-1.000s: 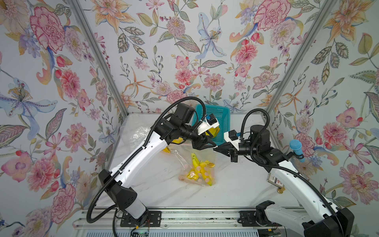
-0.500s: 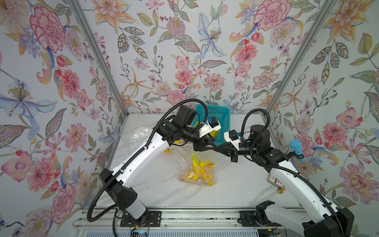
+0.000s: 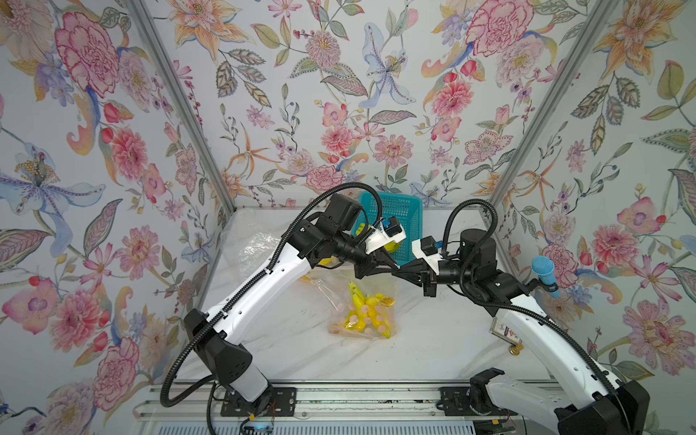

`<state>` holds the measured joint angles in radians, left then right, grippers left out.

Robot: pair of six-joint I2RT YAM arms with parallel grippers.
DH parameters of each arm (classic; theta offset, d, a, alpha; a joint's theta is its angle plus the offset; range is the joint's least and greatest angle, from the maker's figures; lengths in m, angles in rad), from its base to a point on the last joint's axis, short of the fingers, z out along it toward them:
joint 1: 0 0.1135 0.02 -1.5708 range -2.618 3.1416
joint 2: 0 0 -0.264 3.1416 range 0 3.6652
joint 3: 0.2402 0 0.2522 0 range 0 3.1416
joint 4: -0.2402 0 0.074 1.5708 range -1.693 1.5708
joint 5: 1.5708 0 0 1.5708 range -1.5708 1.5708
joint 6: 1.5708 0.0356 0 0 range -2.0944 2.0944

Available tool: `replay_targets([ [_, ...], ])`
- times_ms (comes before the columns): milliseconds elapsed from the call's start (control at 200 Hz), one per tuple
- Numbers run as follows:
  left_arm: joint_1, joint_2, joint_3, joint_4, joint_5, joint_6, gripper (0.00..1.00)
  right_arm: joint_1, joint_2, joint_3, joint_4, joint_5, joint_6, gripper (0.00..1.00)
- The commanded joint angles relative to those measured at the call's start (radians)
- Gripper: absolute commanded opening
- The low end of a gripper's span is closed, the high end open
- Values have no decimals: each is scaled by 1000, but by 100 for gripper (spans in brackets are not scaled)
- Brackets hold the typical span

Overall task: Open the zip-top bag and take out the banana
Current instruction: Unzip the zipper on the zipper food storage bag.

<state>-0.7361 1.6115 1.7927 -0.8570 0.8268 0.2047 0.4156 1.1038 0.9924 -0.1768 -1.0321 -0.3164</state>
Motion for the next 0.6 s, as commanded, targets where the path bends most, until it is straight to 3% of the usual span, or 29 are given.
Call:
replay_targets([
  [0,-9,-7,-10,-27,-18,14,17,-4,4,-15,43,-17,23,0],
  [596,21,-98,-54,-81,-194,18,13,-78,-41,-50,56,28,105,0],
])
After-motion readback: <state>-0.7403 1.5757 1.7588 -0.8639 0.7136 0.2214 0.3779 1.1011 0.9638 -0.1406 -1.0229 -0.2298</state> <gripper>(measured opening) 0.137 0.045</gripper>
